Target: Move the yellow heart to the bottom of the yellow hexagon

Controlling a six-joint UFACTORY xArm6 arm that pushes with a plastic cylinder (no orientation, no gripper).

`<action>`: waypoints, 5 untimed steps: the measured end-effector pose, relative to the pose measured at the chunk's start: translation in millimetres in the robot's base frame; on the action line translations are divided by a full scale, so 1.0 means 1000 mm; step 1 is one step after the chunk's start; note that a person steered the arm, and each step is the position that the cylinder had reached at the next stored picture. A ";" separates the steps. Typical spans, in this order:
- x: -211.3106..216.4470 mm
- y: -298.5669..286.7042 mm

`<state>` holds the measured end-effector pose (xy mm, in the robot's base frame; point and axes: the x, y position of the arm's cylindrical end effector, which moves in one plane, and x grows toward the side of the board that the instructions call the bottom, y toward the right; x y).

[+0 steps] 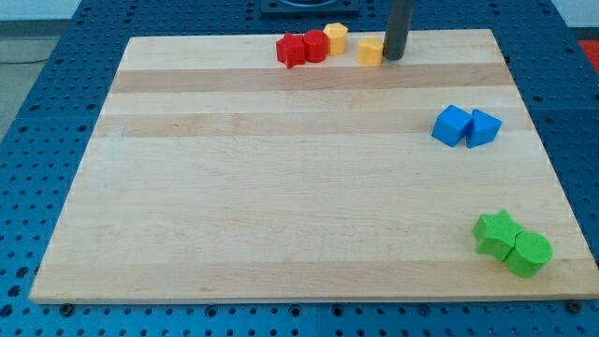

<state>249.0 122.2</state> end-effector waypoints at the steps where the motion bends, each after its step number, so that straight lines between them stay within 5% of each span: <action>1: -0.001 -0.014; 5: -0.007 -0.041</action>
